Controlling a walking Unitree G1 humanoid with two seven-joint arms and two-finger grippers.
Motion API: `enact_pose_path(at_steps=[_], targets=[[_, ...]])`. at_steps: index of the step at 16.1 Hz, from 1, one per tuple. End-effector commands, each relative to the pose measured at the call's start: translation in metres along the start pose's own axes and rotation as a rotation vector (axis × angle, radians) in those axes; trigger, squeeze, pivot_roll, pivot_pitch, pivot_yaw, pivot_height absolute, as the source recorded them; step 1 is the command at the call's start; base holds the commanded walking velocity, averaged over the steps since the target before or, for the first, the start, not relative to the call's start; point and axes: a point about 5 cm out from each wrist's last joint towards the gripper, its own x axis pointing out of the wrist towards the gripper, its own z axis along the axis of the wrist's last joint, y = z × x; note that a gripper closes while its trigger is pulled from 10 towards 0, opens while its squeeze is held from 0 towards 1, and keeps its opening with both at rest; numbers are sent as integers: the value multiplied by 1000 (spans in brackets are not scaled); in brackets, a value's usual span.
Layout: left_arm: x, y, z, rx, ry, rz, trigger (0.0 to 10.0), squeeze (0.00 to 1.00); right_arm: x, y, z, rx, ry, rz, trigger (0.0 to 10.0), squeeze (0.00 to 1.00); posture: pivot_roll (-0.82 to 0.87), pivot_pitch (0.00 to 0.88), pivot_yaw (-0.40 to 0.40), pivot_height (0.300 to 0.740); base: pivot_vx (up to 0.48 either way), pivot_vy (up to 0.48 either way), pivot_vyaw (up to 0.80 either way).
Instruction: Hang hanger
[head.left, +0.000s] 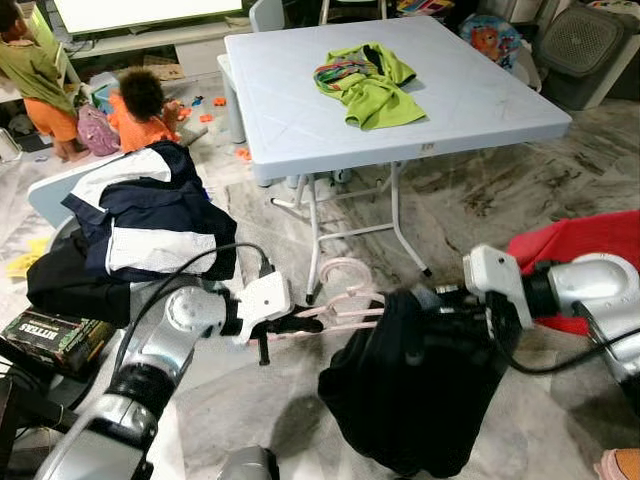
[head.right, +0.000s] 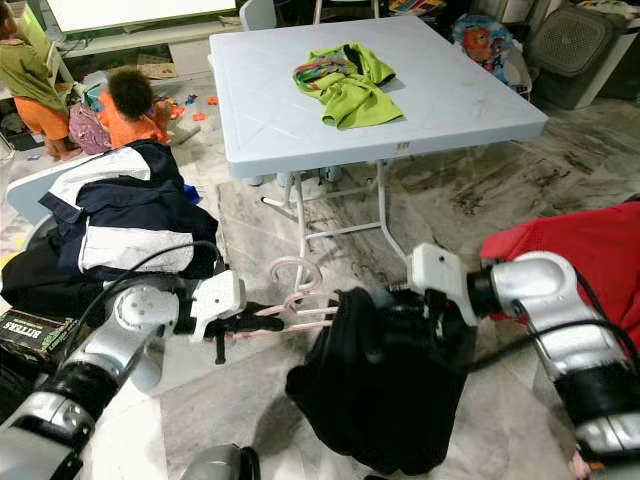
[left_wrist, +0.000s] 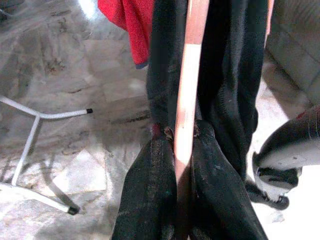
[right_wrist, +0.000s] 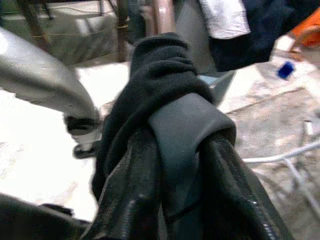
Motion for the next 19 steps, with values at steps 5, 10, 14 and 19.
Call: enact_pose_path(at_steps=[5, 10, 14, 19], targets=[[2, 16, 10, -141, -177, 261, 0, 0, 2, -43, 22, -178, -17, -345, 10000, 1000, -76, 0, 0, 740, 0, 0, 0], [4, 18, 15, -127, -187, 273, 0, 0, 11, -49, 16, -232, 7, -413, 10000, 1000, -74, 0, 5, 740, 0, 0, 0], [7, 11, 13, -105, -165, 229, 0, 0, 0, -66, 17, -337, 106, -567, 10000, 1000, -74, 0, 8, 740, 0, 0, 0], [7, 13, 14, -110, -171, 258, 0, 0, -5, -66, 9, -244, 38, -859, 10000, 1000, -76, 0, 8, 740, 0, 0, 0]])
